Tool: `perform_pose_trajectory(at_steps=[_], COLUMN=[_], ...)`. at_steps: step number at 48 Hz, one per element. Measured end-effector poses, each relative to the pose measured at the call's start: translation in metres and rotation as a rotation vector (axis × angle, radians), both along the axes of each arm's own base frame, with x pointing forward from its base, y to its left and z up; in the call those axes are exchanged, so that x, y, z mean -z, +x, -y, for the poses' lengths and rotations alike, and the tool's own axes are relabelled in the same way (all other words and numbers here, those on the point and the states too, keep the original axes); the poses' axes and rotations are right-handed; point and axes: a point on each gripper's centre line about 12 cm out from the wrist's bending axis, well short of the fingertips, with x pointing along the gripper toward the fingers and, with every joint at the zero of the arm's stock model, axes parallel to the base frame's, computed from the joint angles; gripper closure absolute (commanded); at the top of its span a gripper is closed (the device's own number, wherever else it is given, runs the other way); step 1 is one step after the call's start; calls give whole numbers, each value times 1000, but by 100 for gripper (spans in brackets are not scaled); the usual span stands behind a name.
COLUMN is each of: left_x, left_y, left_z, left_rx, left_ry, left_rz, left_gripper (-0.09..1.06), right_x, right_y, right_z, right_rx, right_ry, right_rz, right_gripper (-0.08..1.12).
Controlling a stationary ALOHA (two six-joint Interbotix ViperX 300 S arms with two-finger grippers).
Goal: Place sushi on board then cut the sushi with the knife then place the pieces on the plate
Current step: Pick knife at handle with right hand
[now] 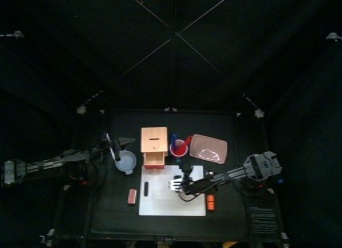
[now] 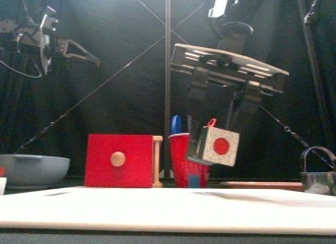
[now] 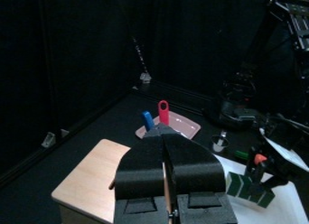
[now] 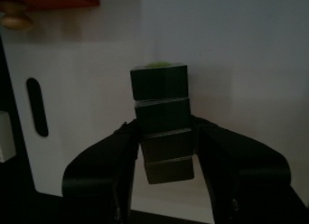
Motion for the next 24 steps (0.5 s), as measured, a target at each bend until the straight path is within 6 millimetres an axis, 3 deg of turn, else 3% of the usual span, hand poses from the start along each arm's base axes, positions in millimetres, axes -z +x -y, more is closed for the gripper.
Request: perform_pose_trajectory(at_steps=[9,24], left_x=[3,5], left_y=[-3,-4], left_z=[-5,-7], left_rx=[-25,-35], left_ry=[25,27], left_rz=[-10,-14], left_gripper=[92,92], right_x=[10,13], right_y=[13,17], right_z=[-4,-7], right_rx=[9,18], right_ry=[-3,-4], right_rz=[-20,-39], right_gripper=[29,0])
